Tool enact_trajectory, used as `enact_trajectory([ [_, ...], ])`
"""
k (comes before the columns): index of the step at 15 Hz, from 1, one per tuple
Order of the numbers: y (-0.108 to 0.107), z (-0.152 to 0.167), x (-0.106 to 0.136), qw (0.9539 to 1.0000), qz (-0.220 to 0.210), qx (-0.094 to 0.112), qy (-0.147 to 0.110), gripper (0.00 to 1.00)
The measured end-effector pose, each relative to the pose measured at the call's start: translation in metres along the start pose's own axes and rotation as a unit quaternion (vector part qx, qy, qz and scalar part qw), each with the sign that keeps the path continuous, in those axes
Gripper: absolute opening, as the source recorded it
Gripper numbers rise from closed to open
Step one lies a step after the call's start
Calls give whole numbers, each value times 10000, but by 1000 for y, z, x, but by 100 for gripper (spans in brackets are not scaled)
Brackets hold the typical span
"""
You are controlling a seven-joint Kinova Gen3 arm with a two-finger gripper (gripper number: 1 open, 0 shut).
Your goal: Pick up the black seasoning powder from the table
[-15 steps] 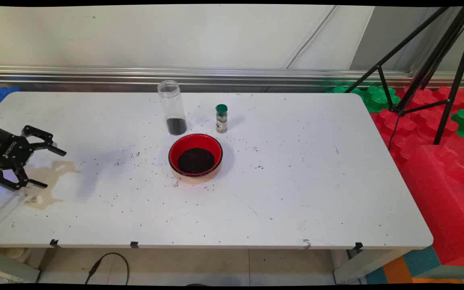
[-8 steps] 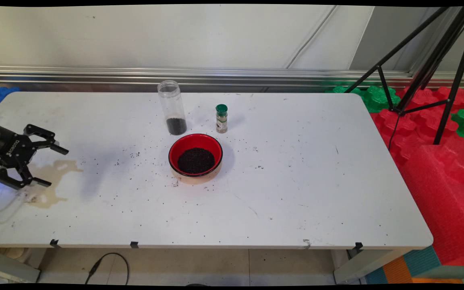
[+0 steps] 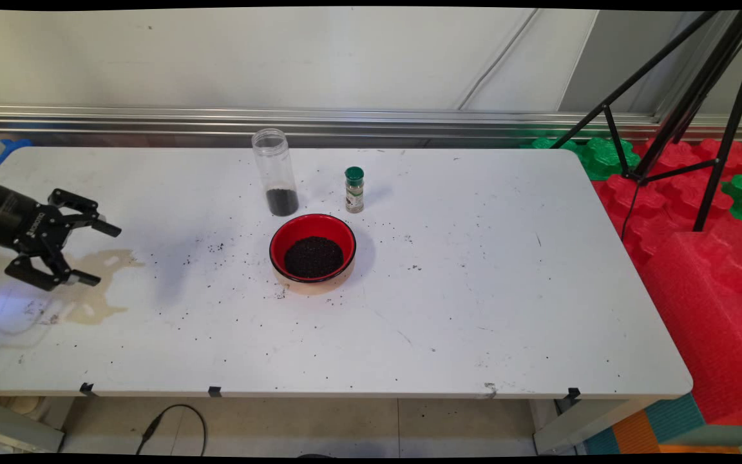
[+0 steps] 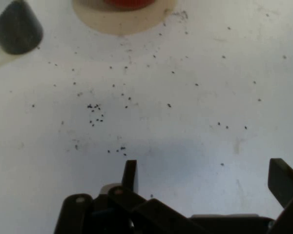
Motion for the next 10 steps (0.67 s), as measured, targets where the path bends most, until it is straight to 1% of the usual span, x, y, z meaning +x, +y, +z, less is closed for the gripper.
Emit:
enact_trajectory([
  [4,-7,6,17,9991,-372,168,79,100],
  [8,-17,14,32,9971,-662,335,161,100],
  [10,-25,19,41,9953,-831,444,210,100],
])
